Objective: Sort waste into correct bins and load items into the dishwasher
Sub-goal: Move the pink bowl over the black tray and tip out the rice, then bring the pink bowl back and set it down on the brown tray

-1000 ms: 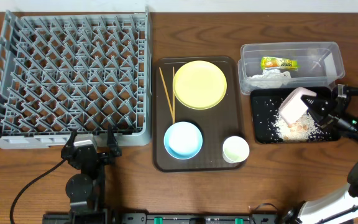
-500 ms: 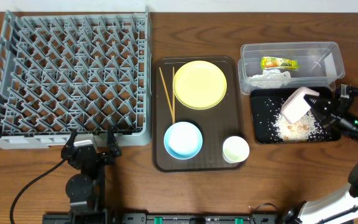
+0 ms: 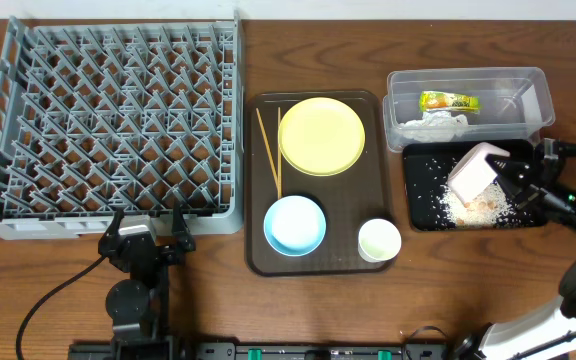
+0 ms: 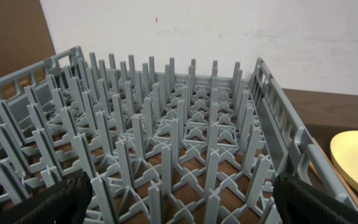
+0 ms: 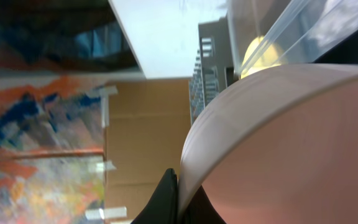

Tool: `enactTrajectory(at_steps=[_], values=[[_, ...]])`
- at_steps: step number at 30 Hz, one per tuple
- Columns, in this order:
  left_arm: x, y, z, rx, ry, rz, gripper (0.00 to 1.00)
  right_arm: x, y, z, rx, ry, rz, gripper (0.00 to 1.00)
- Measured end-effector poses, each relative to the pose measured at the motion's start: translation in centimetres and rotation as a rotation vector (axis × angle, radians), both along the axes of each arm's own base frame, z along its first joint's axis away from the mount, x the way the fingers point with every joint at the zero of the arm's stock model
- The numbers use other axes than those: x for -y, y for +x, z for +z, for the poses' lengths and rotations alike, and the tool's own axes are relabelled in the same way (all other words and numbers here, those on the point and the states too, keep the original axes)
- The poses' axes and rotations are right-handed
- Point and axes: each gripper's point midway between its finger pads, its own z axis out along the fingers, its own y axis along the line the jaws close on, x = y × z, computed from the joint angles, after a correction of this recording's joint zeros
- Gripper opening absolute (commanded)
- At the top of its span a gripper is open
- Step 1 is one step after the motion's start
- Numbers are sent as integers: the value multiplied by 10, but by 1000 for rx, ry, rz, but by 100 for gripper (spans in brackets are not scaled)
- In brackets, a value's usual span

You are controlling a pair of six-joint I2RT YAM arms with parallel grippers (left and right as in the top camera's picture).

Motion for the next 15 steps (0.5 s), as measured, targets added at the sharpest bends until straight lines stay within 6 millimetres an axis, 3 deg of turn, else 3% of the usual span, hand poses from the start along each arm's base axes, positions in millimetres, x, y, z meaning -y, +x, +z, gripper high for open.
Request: enactTrajectory(at_steps=[3,7,12,15], values=[[0,0,0,0,0,0,94,-18,-4,11,27,-50,61,1],[0,0,0,0,0,0,94,-47,-1,40,145,-203,189,1],[0,0,0,0,0,0,94,-96,13,83,330,-498,379,1],[0,0,0,0,0,0,94,-132,18,96,370,-657,470,1]])
